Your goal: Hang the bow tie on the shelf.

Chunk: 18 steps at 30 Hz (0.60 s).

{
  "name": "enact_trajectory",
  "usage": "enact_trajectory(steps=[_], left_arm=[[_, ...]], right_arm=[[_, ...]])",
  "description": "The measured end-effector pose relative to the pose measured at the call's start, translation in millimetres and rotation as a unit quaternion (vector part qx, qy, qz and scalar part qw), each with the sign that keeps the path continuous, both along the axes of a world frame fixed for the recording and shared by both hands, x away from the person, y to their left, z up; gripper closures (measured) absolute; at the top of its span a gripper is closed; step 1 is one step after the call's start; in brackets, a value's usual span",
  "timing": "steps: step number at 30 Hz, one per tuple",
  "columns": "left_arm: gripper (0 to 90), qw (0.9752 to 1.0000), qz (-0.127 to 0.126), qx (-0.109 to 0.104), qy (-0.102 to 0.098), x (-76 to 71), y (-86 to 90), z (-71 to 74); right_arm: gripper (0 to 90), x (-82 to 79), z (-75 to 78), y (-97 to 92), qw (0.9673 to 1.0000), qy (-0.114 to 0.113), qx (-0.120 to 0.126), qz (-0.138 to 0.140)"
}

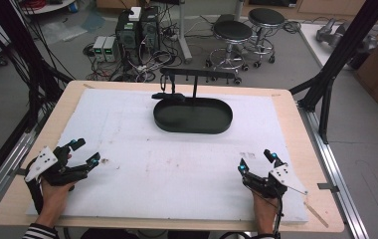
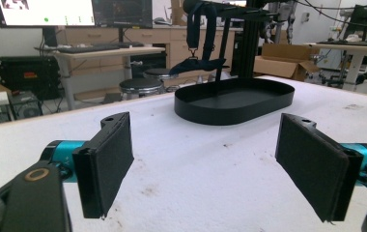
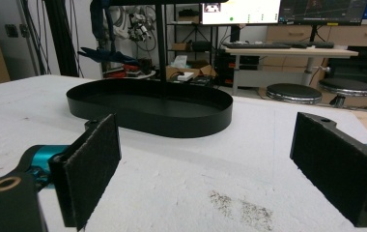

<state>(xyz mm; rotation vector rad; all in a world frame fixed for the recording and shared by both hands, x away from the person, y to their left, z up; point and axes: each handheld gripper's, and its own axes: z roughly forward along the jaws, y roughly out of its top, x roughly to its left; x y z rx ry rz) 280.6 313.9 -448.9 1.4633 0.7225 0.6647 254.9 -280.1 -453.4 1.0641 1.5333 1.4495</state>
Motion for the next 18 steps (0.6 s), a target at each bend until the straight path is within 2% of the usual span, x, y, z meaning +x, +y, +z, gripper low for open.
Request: enact_trajectory(steps=[1,2,3,7,10,18], left_arm=[[21.0,1.0000,-0.003,-0.003,0.004,0.6,-0.2,-3.0],[21.5,1.0000,-0.002,-0.003,0.003,0.6,-0.6,-4.0],[22.2,0.9999,-0.004,-0.012,-0.004,0.3,0.4,-4.5],[22.4,0.9998,-0.005,-0.020,-0.003,0.2,1.7,-5.2],[22.4,0.9999,-0.007,-0.011,-0.005,-0.3,0.6,-5.3],[20.7,0.9998,-0.011,-0.011,-0.009,-0.6,0.2,-5.4]], right_arm=[[9.7,0.0,0.0,0.0,1.0000,0.000,0.000,-0.001],[9.7,0.0,0.0,0.0,1.0000,0.000,0.000,-0.001],[9.7,0.1,0.1,0.0,1.0000,0.000,-0.001,0.000],[9.7,0.4,0.1,0.2,1.0000,-0.001,-0.006,0.000],[9.7,0.2,0.0,-0.2,1.0000,0.001,0.000,0.000],[9.8,1.2,0.2,-0.3,1.0000,0.005,0.000,0.000]])
